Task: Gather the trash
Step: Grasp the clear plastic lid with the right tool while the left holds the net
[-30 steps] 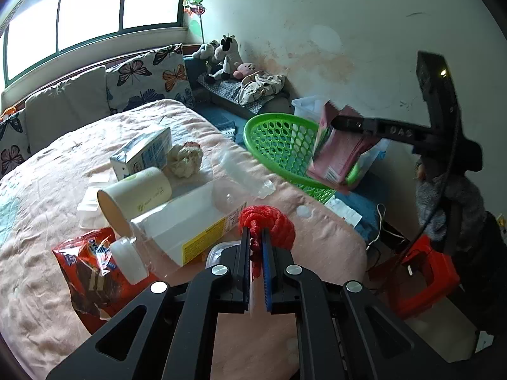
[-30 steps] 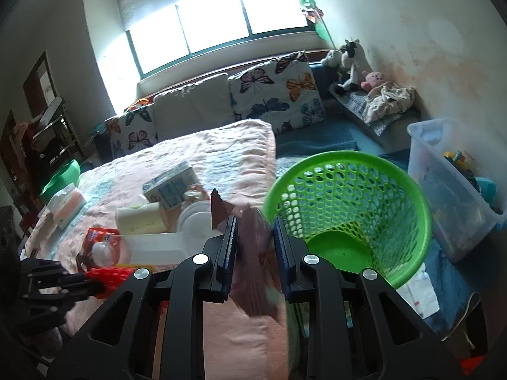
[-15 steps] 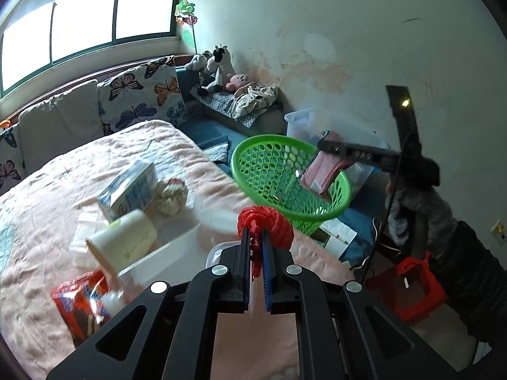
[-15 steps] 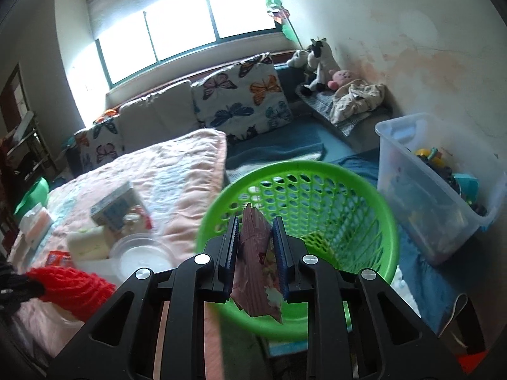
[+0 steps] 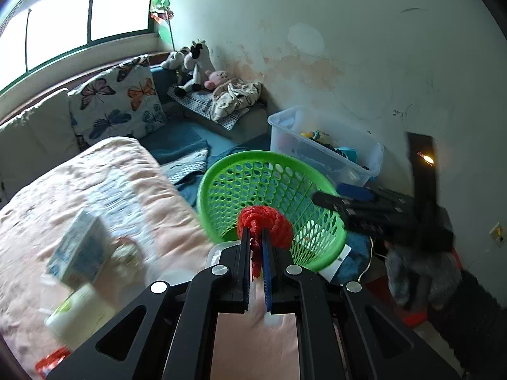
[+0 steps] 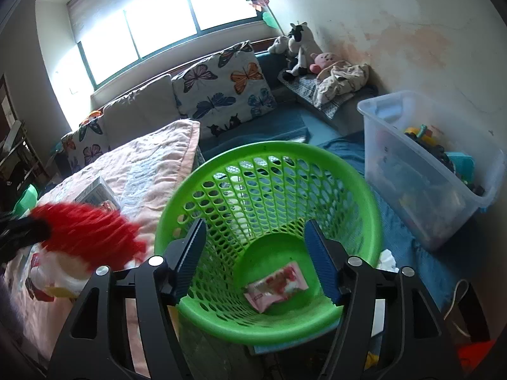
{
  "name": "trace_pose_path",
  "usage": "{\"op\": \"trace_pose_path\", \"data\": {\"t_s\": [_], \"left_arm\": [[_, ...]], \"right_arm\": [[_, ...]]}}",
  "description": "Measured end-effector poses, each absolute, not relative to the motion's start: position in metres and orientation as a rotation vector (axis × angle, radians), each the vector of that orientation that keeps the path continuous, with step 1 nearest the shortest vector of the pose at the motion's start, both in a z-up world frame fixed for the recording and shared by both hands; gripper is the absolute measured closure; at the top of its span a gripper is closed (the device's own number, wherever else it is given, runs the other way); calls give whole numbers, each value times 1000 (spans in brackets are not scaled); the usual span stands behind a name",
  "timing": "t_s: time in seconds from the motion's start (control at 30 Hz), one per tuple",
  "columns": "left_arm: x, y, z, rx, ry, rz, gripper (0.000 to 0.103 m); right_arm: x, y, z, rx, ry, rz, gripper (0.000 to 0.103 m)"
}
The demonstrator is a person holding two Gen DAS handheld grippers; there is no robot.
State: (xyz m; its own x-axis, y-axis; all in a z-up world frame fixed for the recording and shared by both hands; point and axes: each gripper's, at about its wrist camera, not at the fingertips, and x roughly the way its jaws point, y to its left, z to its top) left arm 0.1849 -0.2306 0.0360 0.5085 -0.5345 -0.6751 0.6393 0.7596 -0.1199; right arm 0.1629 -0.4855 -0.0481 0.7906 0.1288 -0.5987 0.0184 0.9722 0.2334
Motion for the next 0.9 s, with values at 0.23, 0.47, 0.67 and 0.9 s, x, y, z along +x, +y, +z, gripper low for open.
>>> {"op": "trace_pose_path", "data": {"t_s": [0.23,0.47,0.67,0.9], "left_arm": [[213,-269,19,151,818,-728,96],[218,-283,9,129,854,-743,95],[221,-279,3,113,878,-747,96],[224,-268,1,80,875,-739,97]], "right_arm": [[142,-494,-48,257,629,46,28],[129,-492,-52,245,632,46,27],[126,-490,-57,254,641,48,27],[124,-490,-58,253,646,41,27]]}}
